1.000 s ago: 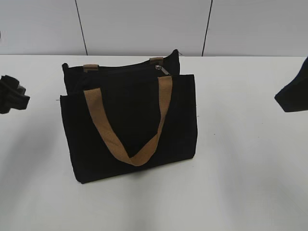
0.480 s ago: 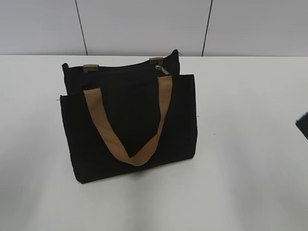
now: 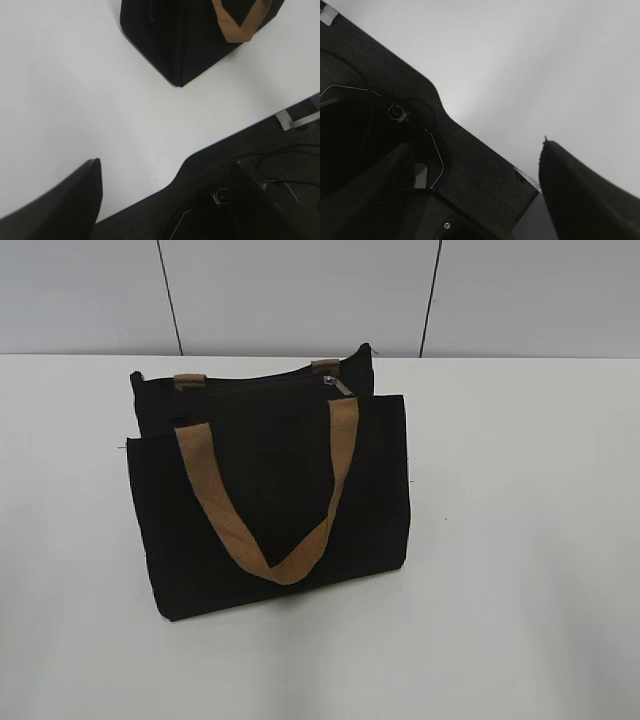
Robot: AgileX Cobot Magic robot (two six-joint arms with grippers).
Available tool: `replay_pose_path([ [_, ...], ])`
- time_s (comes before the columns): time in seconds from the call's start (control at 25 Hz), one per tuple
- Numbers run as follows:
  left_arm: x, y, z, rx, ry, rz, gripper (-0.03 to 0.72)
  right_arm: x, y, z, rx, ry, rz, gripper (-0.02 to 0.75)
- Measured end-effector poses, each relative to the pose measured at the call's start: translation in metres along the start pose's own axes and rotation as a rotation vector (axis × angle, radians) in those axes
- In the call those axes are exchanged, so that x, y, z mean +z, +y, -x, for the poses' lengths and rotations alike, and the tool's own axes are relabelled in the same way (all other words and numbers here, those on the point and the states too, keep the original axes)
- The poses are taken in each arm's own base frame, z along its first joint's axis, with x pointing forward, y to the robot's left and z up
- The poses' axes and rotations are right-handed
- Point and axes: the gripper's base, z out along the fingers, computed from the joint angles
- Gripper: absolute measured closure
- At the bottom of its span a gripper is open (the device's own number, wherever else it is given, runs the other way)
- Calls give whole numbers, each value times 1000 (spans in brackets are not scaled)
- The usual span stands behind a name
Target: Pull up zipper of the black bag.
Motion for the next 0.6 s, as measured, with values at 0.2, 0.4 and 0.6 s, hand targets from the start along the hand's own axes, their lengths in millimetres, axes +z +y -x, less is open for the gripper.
replay_pose_path([
  [0.2,2,-2,-23,-10,-12,-27,101,4,4,-35,-11,-66,-6,151],
  [0.4,7,-1,-25,-2,-56,-27,103,19,6,-50,-31,-107,-12,151],
  [0.6,9,-1,-25,-3,-61,-27,102,21,6,-49,-32,-128,-16,151],
])
